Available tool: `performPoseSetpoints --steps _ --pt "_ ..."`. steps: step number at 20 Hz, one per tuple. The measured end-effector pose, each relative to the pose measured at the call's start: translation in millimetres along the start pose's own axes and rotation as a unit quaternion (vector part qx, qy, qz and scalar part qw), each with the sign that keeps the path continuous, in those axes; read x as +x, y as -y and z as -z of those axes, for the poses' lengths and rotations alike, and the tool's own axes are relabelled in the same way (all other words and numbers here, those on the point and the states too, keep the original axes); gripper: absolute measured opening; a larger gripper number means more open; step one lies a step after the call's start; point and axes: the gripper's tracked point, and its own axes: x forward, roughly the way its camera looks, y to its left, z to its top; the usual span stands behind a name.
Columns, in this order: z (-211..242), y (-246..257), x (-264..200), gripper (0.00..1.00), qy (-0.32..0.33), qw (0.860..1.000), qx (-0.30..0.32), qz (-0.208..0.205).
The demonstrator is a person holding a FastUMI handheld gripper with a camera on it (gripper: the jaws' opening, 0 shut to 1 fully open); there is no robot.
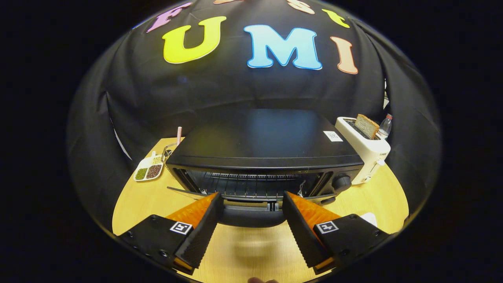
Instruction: Open the toaster oven, put the food inside, and close the toaster oven door.
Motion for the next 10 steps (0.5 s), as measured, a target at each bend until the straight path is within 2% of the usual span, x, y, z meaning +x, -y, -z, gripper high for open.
performPoseSetpoints --steps 10 --pt "26 -1 -12 0.98 -0.014 1.000 -0.012 0.005"
